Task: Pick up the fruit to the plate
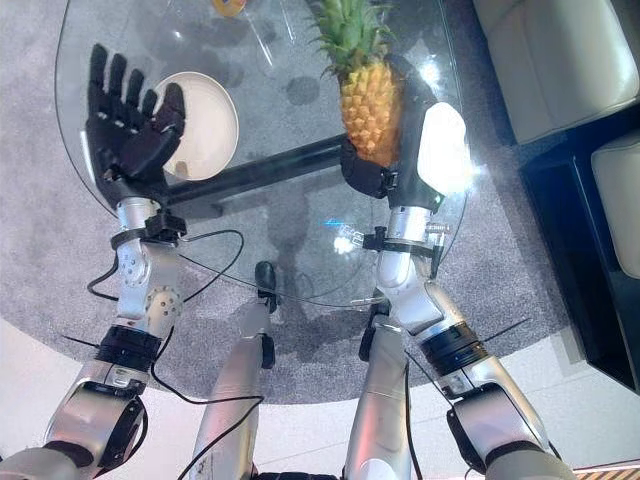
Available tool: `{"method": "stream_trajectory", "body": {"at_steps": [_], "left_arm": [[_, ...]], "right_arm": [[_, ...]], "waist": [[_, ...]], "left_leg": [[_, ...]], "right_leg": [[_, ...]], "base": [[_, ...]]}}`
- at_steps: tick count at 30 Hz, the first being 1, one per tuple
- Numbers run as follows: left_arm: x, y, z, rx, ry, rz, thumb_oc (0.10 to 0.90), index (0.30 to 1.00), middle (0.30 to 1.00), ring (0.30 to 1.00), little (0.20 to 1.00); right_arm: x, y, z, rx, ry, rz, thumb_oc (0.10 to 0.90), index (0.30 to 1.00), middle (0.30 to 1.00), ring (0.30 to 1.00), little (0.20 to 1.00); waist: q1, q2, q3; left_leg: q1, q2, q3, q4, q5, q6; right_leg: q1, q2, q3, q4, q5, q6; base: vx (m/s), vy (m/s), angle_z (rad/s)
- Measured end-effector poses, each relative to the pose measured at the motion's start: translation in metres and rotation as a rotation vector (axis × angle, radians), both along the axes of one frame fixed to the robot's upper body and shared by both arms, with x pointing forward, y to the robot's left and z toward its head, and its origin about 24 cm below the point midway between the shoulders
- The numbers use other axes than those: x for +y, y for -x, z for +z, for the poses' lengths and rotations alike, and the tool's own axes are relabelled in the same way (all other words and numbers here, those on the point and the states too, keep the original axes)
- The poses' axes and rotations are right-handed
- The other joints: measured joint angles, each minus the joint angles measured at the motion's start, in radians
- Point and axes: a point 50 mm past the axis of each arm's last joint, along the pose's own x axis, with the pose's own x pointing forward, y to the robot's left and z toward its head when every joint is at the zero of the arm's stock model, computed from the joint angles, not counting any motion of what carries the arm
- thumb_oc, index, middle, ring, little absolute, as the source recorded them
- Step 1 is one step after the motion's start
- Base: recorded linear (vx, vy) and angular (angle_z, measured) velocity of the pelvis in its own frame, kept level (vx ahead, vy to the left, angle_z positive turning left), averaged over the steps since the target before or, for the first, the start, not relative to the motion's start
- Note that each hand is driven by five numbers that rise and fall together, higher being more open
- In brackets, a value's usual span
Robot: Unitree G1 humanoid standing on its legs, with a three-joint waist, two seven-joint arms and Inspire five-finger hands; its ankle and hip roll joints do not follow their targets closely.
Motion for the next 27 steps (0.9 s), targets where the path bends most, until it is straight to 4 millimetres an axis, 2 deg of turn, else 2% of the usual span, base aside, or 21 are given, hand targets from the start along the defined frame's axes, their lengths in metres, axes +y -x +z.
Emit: {"method": "stream_trajectory", "body": {"at_steps": [9,27], "left_arm": [[-0.012,-0.005,0.001,0.039,-0.052,-0.097,0.8,0.9,0.9,0.9,0.9],[-0.048,-0.009,-0.011,0.131,0.102,-0.501,0.8,0.9,0.9,0.9,0.9]], "right_arm": [[0.015,0.001,0.011,0.0,0.057,0.082,0.1,0.3,0.3,0.3,0.2],[0.035,0.001,0.006,0.061,0.139,0.173,0.1,0.3,0.3,0.3,0.2]], "waist": [[-0.002,0.0,0.0],[-0.008,-0.009,0.002]], "left_leg": [[0.0,0.0,0.002,0.0,0.001,0.001],[0.004,-0.001,0.008,-0.018,0.005,0.006]], "right_leg": [[0.003,0.0,0.0,-0.01,0.008,0.002],[0.008,0.0,0.0,-0.032,0.017,0.007]], "base": [[0.0,0.0,0.0],[0.0,0.0,0.0]]}}
